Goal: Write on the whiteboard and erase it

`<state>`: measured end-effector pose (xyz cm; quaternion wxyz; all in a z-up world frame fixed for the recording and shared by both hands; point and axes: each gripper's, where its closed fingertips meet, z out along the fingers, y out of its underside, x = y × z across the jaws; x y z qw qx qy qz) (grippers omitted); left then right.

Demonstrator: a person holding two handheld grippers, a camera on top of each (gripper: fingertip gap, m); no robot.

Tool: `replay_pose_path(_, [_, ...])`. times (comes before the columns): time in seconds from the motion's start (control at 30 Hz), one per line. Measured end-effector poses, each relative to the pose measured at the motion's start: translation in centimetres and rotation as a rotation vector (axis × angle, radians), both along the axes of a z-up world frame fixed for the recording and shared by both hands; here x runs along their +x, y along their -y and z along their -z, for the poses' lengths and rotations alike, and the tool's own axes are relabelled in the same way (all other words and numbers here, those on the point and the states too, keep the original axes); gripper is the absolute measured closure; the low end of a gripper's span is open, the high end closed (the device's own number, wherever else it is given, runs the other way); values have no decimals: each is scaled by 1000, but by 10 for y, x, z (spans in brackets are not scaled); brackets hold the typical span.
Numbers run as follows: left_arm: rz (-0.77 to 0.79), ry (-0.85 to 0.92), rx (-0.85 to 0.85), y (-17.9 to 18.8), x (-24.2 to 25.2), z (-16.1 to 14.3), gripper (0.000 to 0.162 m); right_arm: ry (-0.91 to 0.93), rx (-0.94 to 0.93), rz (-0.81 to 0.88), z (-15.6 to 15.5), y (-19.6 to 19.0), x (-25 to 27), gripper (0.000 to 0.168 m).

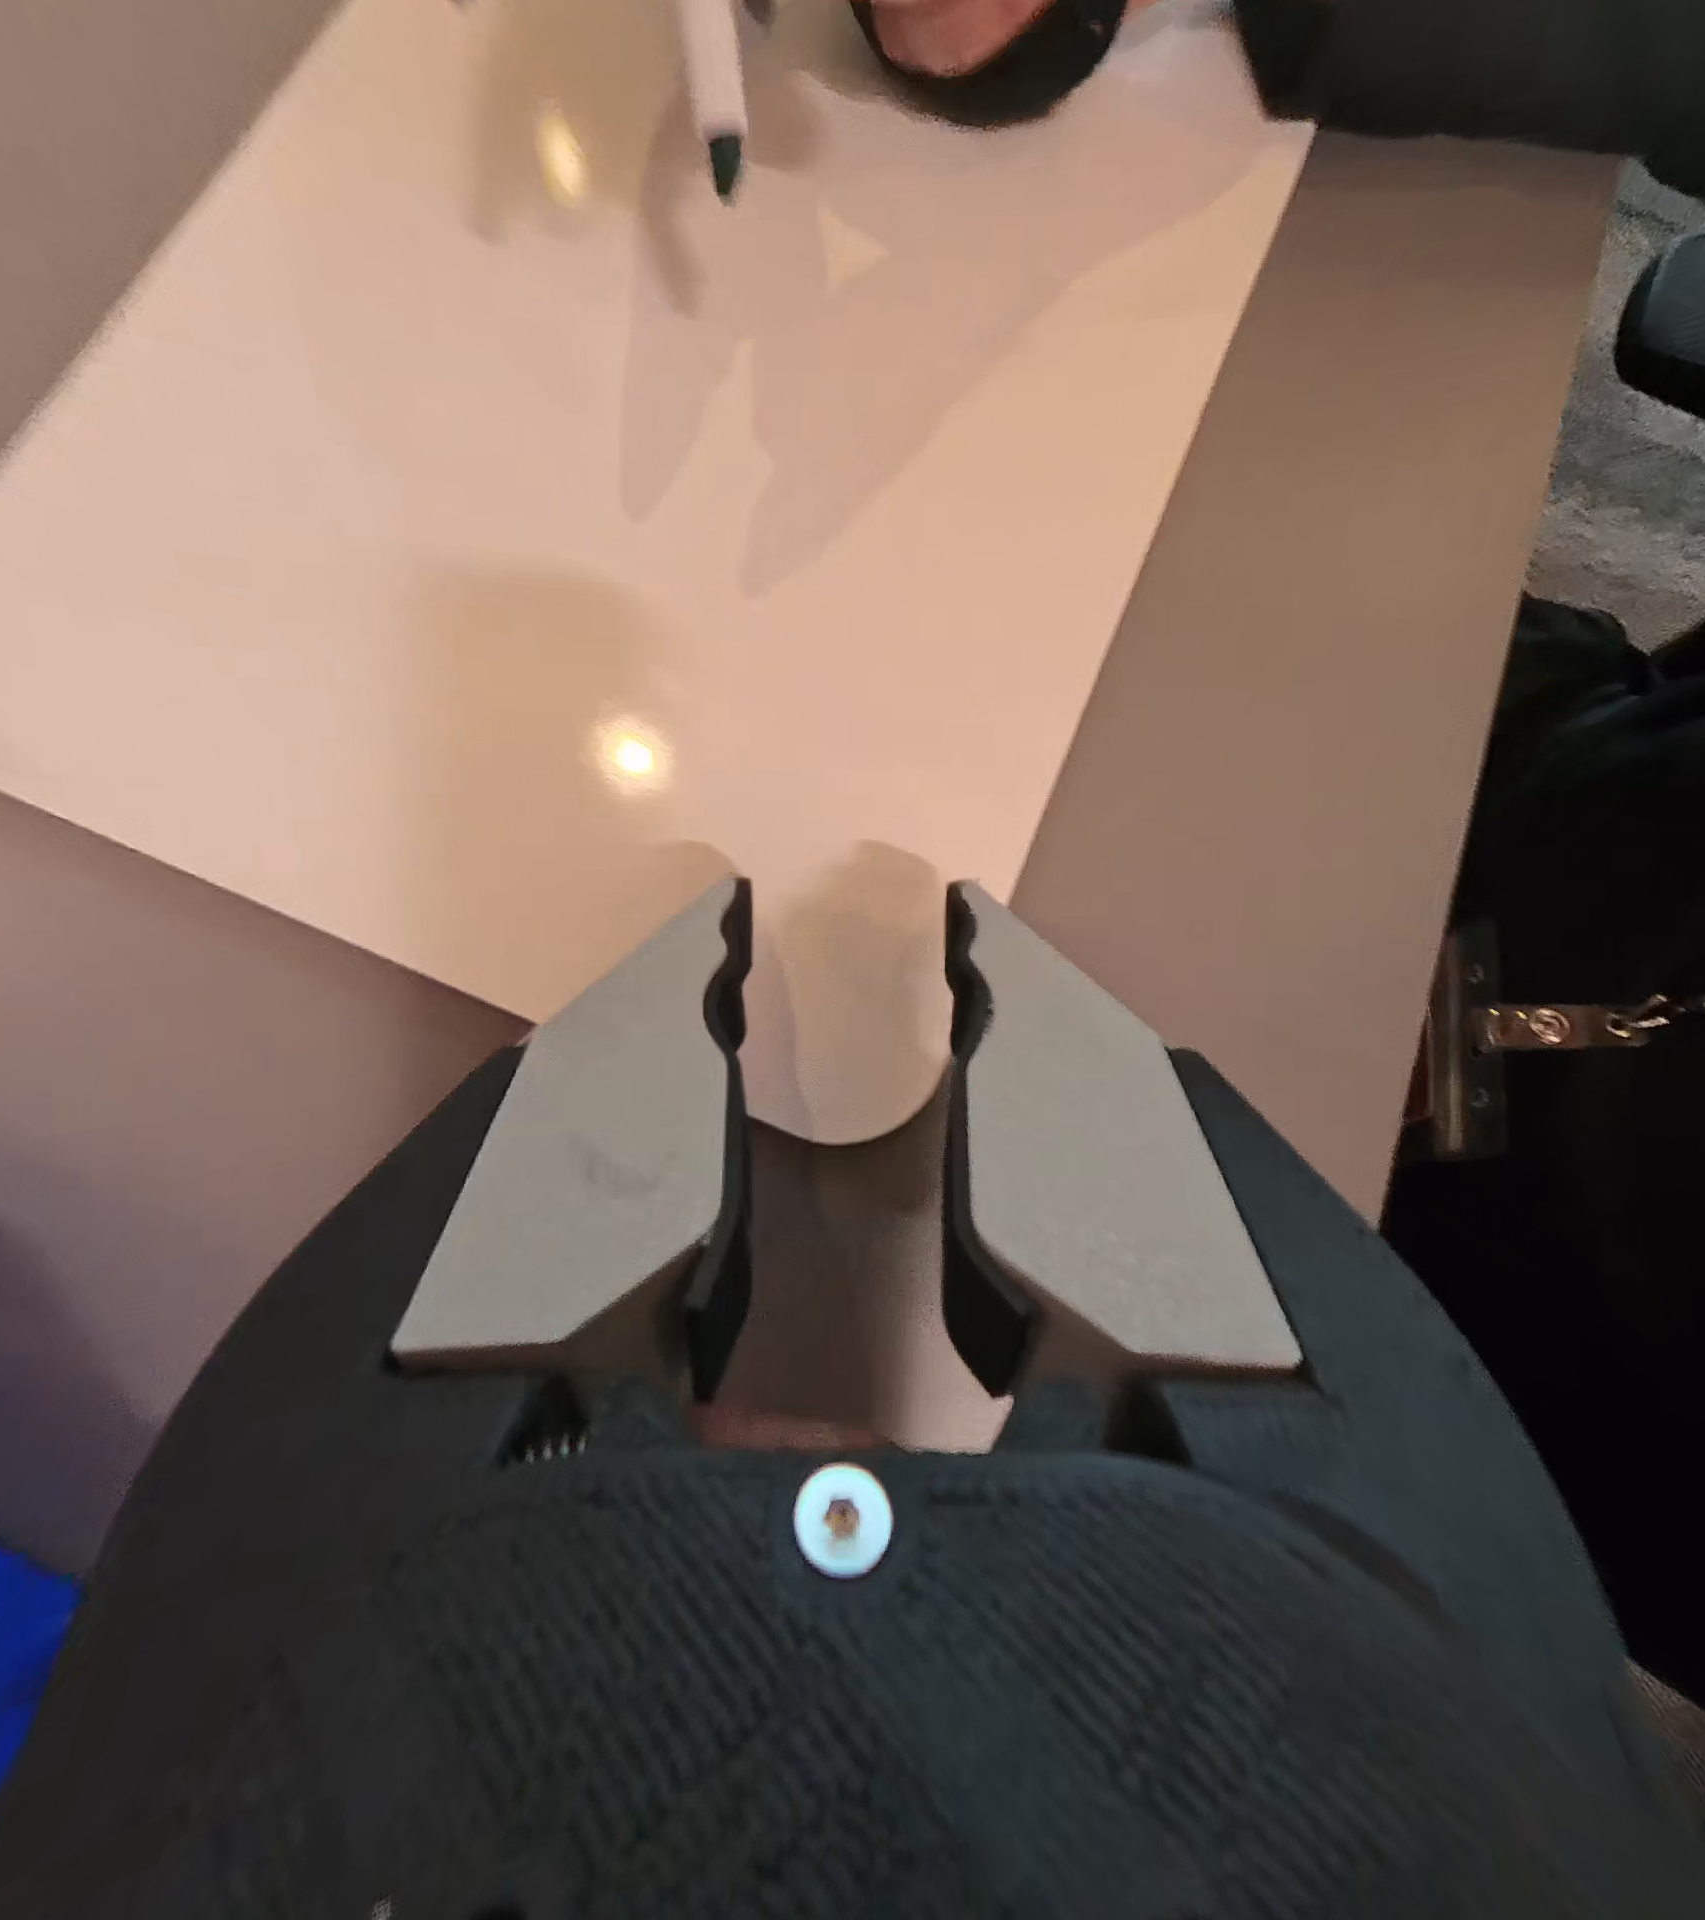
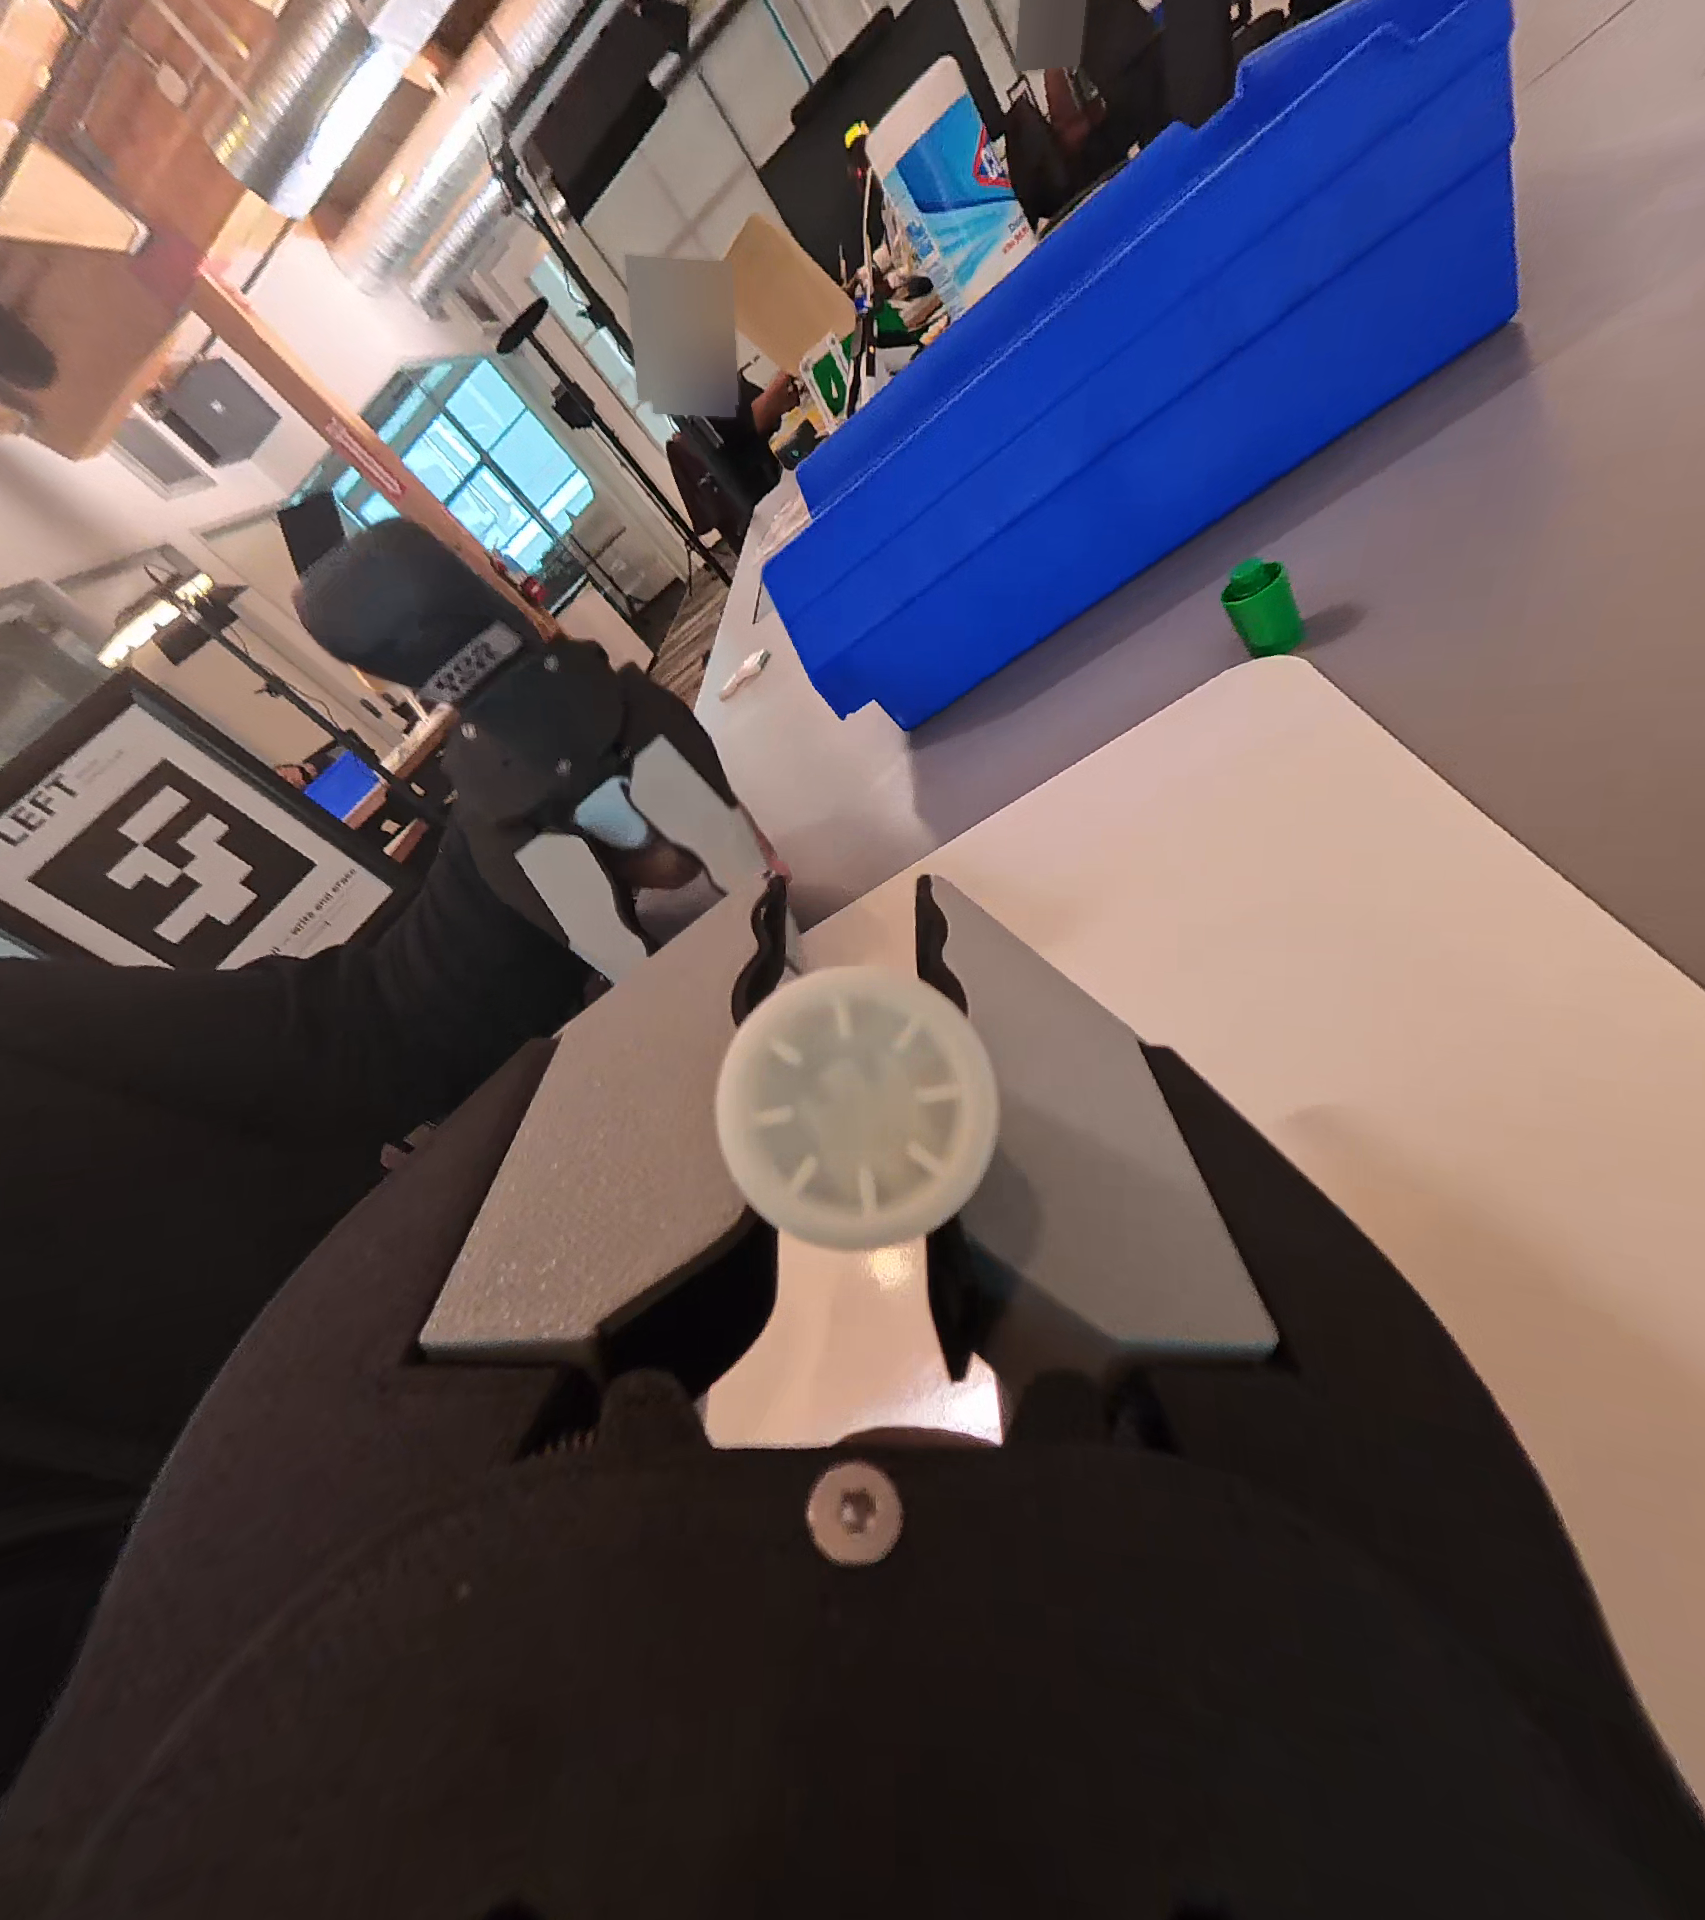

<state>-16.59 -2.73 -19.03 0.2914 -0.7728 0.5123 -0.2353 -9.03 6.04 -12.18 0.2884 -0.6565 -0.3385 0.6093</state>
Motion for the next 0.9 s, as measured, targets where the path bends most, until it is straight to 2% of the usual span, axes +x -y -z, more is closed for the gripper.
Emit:
replay_pose_path(0.2, [-216,224,172,-81,-4,-61,123,22,61,30,0,-2,-4,145])
replay_pose_path(0.33, [-173,239,81,-101,9,-50,117,-22,128,52,-13,-2,-2,146])
replay_pose_path(0.47, [-117,226,62,-96,31,-42,117,-59,177,124,-26,-10,4,146])
replay_pose_path(0.57, [-50,190,135,-85,46,-36,117,-101,178,149,-36,-13,7,146])
replay_pose_path(0.63, [-2,248,141,-76,59,-35,118,-124,176,128,-40,-9,4,146])
replay_pose_path(0.77, [88,318,34,-56,69,-33,114,-134,201,70,-42,4,-5,146])
replay_pose_path(0.9, [145,444,-67,-42,74,-48,114,-191,232,-1,-53,21,-6,146])
